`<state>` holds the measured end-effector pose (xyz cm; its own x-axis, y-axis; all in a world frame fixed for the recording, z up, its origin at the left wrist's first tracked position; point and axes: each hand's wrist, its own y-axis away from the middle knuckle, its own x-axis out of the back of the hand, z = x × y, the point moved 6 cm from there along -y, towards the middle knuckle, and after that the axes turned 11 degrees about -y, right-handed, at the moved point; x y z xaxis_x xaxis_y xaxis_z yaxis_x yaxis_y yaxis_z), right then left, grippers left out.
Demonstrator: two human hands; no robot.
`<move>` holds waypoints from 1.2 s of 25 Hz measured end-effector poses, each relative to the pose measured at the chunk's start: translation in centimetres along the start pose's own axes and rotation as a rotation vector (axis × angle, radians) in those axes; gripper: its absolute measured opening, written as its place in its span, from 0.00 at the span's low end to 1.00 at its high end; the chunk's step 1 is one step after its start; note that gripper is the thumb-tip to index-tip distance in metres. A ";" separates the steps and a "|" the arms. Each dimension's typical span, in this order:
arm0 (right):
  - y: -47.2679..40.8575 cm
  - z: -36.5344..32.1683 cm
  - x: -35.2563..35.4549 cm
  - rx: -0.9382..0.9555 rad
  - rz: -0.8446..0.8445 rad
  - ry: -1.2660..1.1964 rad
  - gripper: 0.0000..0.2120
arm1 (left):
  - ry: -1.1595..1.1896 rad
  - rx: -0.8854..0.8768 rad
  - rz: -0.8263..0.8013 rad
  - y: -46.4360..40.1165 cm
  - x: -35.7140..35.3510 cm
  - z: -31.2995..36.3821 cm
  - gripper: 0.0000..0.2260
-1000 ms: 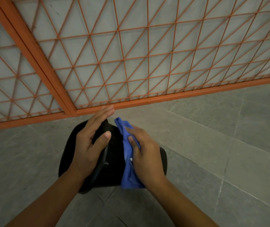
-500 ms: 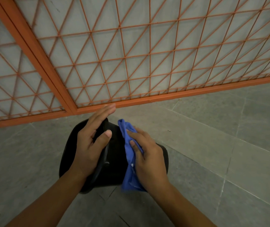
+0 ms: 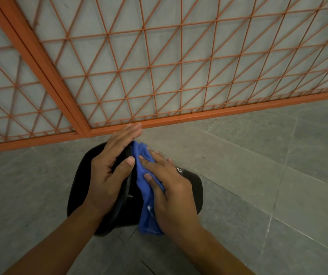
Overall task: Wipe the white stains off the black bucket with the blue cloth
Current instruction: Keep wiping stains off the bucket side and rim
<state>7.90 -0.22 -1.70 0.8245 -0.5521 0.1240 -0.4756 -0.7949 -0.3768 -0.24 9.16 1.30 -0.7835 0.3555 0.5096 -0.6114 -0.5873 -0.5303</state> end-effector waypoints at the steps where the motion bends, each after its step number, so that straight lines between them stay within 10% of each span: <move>1: -0.9 0.0 0.0 -0.004 -0.018 -0.007 0.16 | 0.004 0.010 0.008 -0.1 0.2 -0.3 0.21; 30: 0.7 1.5 1.1 -0.162 0.036 0.079 0.17 | 0.002 0.022 0.013 -0.3 0.7 -0.5 0.22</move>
<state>8.94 -0.98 -3.22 0.7826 -0.5936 0.1876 -0.5527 -0.8011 -0.2297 -0.64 9.93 1.51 -0.7917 0.3495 0.5010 -0.5985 -0.6079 -0.5218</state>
